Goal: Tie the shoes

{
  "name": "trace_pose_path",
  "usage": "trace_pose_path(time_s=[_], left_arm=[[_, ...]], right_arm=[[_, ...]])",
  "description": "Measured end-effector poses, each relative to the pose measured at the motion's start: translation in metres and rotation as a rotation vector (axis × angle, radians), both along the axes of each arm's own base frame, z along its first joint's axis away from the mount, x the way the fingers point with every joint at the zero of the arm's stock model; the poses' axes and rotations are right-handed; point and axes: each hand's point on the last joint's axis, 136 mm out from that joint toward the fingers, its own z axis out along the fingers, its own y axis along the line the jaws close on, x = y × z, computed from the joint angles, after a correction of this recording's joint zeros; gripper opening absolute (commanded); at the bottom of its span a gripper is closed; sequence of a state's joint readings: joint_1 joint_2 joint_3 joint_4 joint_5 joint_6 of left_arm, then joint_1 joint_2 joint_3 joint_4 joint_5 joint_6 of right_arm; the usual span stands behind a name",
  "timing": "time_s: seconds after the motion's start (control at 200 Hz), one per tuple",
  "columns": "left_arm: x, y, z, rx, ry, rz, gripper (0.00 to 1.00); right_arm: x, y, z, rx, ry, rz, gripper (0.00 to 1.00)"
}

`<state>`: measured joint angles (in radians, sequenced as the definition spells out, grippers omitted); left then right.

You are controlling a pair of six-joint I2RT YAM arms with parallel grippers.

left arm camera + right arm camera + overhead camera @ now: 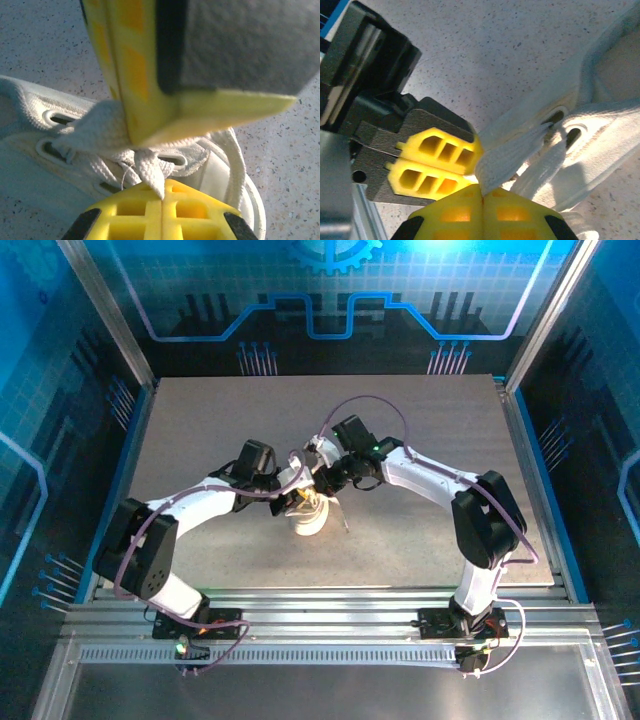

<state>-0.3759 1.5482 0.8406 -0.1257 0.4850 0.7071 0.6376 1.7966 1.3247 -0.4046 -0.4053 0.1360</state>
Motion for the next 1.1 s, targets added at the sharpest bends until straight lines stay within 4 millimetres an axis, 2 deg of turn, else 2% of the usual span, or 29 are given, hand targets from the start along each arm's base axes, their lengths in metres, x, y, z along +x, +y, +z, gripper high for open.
trace_pose_path(time_s=[0.08, 0.205, 0.255, 0.45, 0.59, 0.7, 0.82, 1.101], left_arm=[[0.002, -0.002, 0.000, -0.004, -0.004, -0.014, 0.00], [0.004, -0.004, 0.002, -0.016, -0.020, -0.035, 0.00], [0.006, -0.005, 0.004, -0.023, -0.029, -0.039, 0.00], [0.010, -0.007, 0.003, -0.025, -0.054, -0.052, 0.00], [0.012, -0.008, 0.003, -0.027, -0.064, -0.055, 0.00], [0.012, -0.008, 0.004, -0.027, -0.070, -0.057, 0.00], [0.012, -0.008, 0.004, -0.027, -0.072, -0.059, 0.00], [0.016, -0.010, 0.008, -0.035, -0.096, -0.059, 0.00]], right_arm=[[-0.001, 0.002, 0.000, 0.014, 0.012, 0.005, 0.05], [0.001, -0.002, -0.002, 0.019, 0.025, -0.008, 0.34], [0.003, -0.006, -0.005, 0.019, 0.041, -0.030, 0.39], [0.002, -0.014, -0.009, 0.017, 0.051, -0.061, 0.43], [0.006, -0.020, 0.001, 0.020, 0.037, -0.108, 0.45], [0.011, -0.026, 0.007, 0.040, 0.045, -0.162, 0.52], [0.016, -0.029, 0.012, 0.062, 0.051, -0.213, 0.52], [0.027, -0.021, 0.015, 0.132, 0.091, -0.290, 0.49]])
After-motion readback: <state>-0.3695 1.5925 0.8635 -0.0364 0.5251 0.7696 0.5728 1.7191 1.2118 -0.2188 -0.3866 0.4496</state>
